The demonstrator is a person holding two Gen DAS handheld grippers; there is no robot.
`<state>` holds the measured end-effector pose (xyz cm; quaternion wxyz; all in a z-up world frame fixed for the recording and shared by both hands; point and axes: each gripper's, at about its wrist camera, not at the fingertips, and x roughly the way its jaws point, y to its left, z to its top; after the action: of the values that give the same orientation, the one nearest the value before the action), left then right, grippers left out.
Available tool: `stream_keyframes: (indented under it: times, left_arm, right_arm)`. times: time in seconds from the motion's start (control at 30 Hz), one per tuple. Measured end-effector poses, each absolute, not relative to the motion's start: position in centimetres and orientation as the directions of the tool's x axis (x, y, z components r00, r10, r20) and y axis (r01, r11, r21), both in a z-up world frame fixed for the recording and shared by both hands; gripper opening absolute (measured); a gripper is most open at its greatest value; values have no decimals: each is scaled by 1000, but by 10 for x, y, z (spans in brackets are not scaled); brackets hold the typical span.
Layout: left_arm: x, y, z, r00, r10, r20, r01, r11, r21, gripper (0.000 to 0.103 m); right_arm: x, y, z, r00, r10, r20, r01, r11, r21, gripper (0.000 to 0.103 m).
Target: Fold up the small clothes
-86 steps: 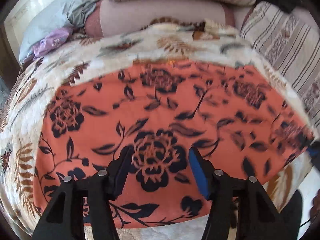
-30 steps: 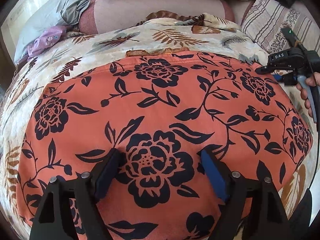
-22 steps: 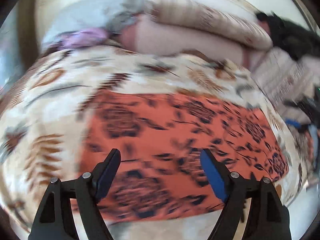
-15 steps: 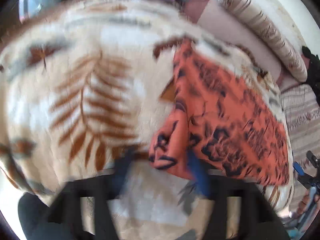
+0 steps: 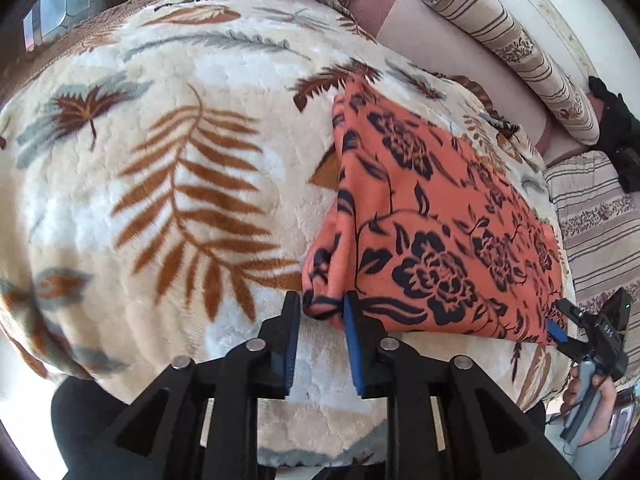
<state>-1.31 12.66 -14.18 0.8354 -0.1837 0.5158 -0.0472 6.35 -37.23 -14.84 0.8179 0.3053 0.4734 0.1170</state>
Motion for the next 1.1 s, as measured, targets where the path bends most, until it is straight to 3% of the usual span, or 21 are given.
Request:
stream_keyframes:
  times: [0.1,0.13,0.27,0.37,0.4,0.43,0.47,0.5,0.57,0.63,0.7,0.87,0.97,1.07,1.1]
  left_arm:
    - [6,138,-120,529,-285,-800,-87,919,-385,75]
    - [20,138,-113,558,-286,-779,-64,921,-384,78]
    - [102,124,-125,515,-336,-789,2,920,-391,78]
    - [158,118,-153,463,-308,-831,-51,927,-372,77]
    - [171,119,-162,446,-331,-832,-65,915,-398,67]
    - [183,124,-173,413,-361,-836,-98,895,-435,19]
    - [191,128,-180,374,-373,-849,-131,885,-446,10]
    - [189,129,-172,415,-375,-829,-121,880,-459,8]
    - [165,116,-141,565,-322,-760,32,929,-369,9]
    - [172,117,-183,450,-280,-848,-28,945,-327,11]
    - [174,133,-197,476,-349,-808,-40,909,-416,13]
    - [175,111,-185,483,-219,-848,32,972,-233,16]
    - [164,105,-168,511,-134,-849,15,989,-146,35]
    - [128,104,-128,580,-157,-799,51,986,-156,51]
    - [111,104,-120,611,-165,-774,49,984,-172,68]
  right_arm:
    - [61,-374,-148,532,489,-691,95,777,623,88]
    - [59,-374,-148,537,489,-688,94,775,625,88]
    - [54,-376,-150,561,500,-660,78,762,643,89]
    - [53,-380,-150,567,516,-642,74,745,663,89]
    - [53,-382,-151,566,523,-637,75,737,672,89]
    - [53,-383,-152,565,529,-633,78,730,680,89]
    - [53,-385,-152,563,535,-630,80,723,686,89]
    - [53,-386,-152,560,540,-628,79,720,689,89]
    - [53,-386,-152,555,546,-627,76,718,692,89]
    - [52,-386,-153,558,548,-623,69,717,693,89]
    - [54,-385,-154,558,548,-623,62,721,690,89]
    - [53,-390,-155,559,556,-615,58,713,698,89]
    - [52,-392,-153,563,552,-615,77,706,704,89]
    - [52,-391,-151,554,545,-629,96,709,699,89]
    - [52,-390,-150,552,543,-632,100,710,697,89]
